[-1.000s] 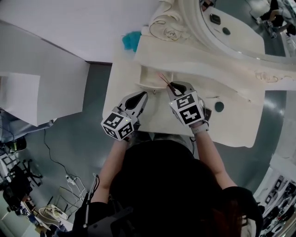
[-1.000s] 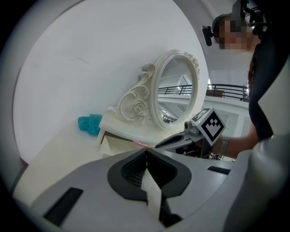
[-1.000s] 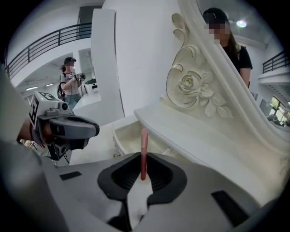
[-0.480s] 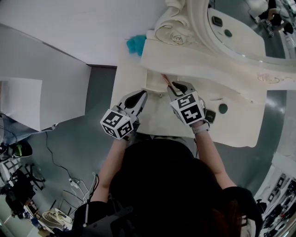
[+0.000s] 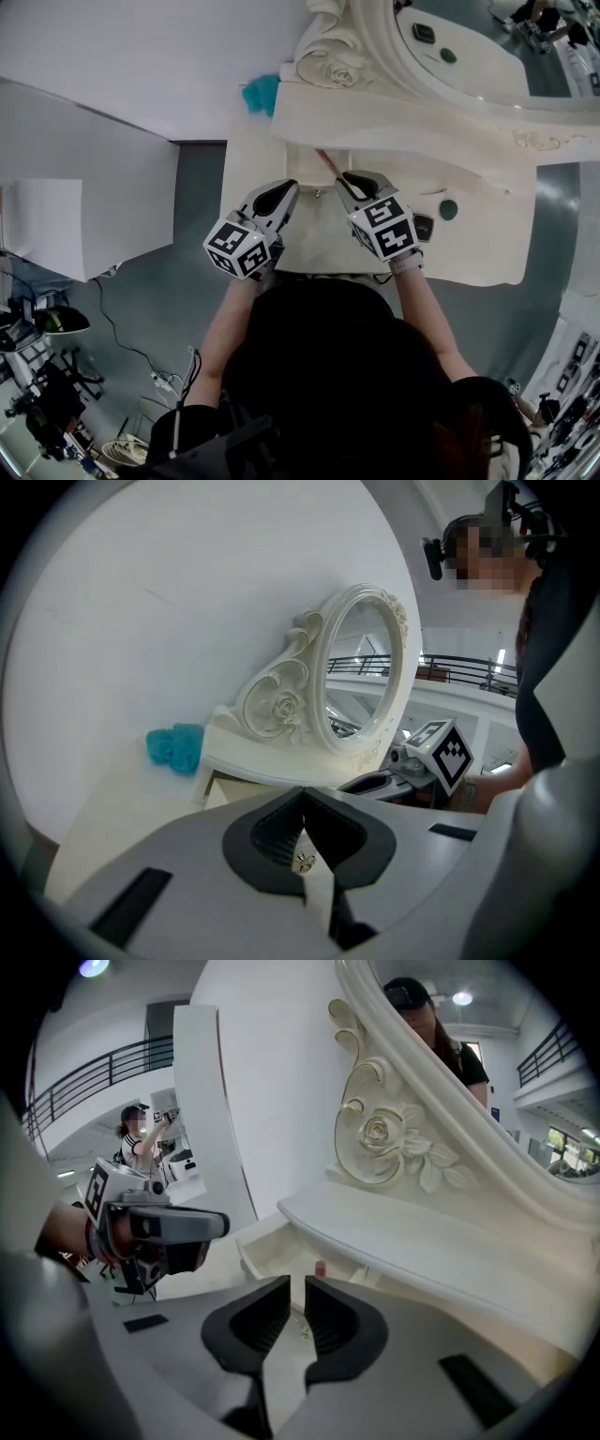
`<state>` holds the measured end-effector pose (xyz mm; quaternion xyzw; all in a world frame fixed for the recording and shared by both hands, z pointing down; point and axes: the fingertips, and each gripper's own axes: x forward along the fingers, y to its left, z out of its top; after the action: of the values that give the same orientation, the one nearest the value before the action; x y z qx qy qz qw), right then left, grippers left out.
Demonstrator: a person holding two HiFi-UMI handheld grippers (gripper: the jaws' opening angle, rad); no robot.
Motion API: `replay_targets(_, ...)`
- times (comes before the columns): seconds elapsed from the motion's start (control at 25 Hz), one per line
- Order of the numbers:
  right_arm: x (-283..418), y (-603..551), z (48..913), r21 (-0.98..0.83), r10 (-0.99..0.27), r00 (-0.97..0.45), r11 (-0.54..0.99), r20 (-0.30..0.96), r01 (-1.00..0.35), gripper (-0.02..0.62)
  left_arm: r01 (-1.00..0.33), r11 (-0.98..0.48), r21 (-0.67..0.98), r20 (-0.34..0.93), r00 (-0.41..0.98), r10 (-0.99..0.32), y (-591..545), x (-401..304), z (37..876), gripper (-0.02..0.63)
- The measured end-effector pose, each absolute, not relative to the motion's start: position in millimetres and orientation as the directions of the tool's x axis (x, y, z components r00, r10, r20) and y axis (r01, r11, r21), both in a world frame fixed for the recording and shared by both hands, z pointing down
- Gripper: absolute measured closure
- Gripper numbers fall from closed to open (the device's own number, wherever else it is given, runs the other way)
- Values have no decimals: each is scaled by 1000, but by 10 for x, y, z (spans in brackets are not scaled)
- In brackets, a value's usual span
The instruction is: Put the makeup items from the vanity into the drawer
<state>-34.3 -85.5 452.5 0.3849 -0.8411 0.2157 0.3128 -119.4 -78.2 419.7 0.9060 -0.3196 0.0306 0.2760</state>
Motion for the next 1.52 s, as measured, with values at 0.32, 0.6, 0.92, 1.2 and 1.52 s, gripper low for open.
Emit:
replay_targets(0.32,-412,-511,4489,-199,-504,-581,622,639,-758,546,-511,-711,483,233,858,-458,-714,-793,4226,592)
replay_targets(0.6,-214,-252,4659,-206,-490,-552,594,675,-778,546,-422,-764,488,257,906,-336,-502,-419,4304,592)
replay_targets(0.92,242,-86,4821,-173,-484,-484,553,729,-815,546,-351,-787,508,290,930,-227,-256,-65,4461,592)
replay_targets(1.2,680,-44,5009,42,-368,-392,772,843,-634,463,-352,-770,532,298,929,-219,-164,107,4564,592)
replay_targets(1.52,806,-63,5284,86,-178,-342,959,923,-268,394,-445,-710,546,311,895,-321,-200,46,4651,592)
